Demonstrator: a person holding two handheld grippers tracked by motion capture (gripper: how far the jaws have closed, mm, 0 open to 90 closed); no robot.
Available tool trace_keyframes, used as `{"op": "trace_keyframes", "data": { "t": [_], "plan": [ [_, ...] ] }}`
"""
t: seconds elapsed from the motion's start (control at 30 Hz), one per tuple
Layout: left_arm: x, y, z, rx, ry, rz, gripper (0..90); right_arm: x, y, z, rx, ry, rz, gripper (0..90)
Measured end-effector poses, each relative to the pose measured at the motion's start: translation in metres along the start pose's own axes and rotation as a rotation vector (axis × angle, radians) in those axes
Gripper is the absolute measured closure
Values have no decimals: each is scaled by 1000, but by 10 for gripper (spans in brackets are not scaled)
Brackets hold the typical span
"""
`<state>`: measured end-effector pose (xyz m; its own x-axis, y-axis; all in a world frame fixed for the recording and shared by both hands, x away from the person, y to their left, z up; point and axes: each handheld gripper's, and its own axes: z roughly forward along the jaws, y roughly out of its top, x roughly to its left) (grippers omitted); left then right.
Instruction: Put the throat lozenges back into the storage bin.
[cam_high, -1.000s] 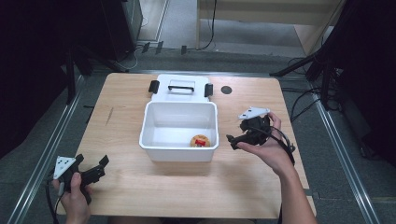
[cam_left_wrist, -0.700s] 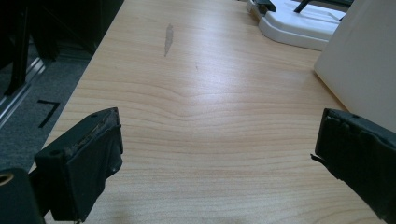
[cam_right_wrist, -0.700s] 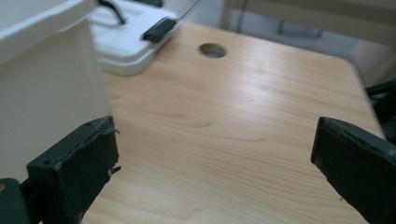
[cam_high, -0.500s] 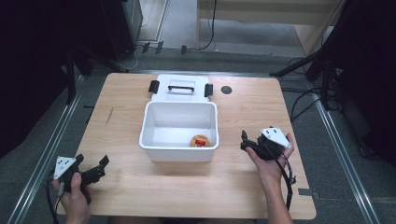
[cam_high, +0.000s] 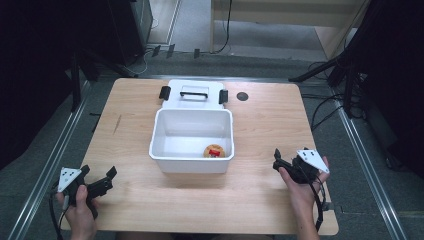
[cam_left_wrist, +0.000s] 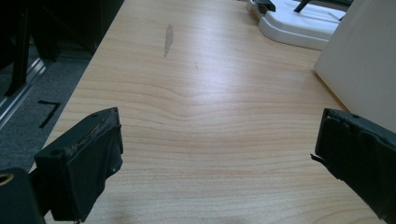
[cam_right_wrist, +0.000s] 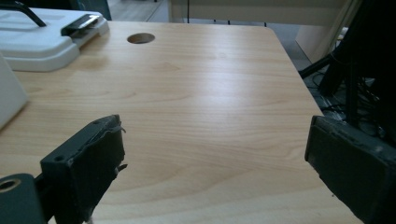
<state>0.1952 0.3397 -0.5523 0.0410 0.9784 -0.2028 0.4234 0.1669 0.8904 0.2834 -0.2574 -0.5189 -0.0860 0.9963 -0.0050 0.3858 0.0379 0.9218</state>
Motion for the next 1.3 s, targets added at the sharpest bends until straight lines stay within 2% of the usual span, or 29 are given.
{"op": "trace_keyframes", "data": {
  "t": [0.4, 0.5, 1.0, 1.3],
  "plan": [
    [-1, 0, 0, -1, 1, 5, 17, -36, -18, -22, 8, -37, 11, 60],
    [-1, 0, 0, -1, 1, 6, 16, -44, -23, -28, 16, -40, -2, 65],
    [-2, -1, 0, -3, 3, 10, 16, -78, -42, -56, 40, -48, 25, 82],
    [-2, -1, -1, -2, 5, 15, 16, -92, -51, -70, 55, -42, 25, 101]
  ]
}}
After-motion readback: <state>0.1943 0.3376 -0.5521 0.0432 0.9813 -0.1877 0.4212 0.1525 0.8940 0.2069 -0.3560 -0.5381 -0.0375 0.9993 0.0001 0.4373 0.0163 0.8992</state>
